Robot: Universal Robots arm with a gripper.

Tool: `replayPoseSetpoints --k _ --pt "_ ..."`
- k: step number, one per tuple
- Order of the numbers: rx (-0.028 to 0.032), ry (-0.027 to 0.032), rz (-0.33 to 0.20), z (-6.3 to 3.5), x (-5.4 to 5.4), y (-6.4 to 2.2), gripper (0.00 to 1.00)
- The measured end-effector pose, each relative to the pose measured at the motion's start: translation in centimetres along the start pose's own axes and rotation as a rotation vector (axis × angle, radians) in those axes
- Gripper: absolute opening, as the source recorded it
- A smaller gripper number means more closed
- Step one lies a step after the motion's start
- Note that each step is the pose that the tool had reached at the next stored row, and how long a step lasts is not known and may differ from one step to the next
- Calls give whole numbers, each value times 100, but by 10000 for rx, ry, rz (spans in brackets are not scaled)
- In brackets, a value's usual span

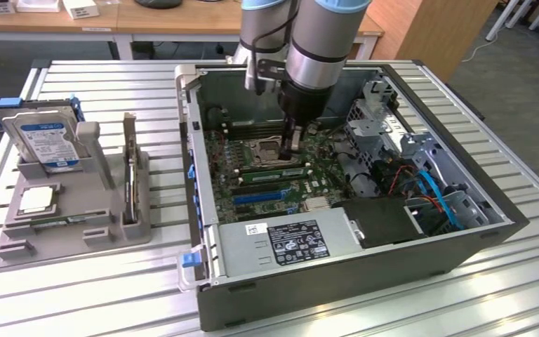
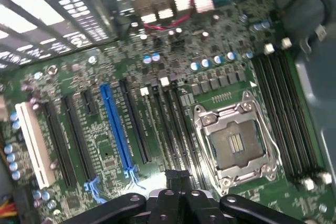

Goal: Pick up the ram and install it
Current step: 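Press down the ram until it locks into place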

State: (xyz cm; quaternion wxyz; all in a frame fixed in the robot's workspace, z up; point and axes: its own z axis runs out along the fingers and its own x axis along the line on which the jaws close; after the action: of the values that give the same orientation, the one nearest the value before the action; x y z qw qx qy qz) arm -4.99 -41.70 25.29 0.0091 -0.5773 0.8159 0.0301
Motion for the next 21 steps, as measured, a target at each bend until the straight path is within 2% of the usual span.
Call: replayPoseSetpoints --k 21 --pt "190 -149 3823 38 2 -1 11"
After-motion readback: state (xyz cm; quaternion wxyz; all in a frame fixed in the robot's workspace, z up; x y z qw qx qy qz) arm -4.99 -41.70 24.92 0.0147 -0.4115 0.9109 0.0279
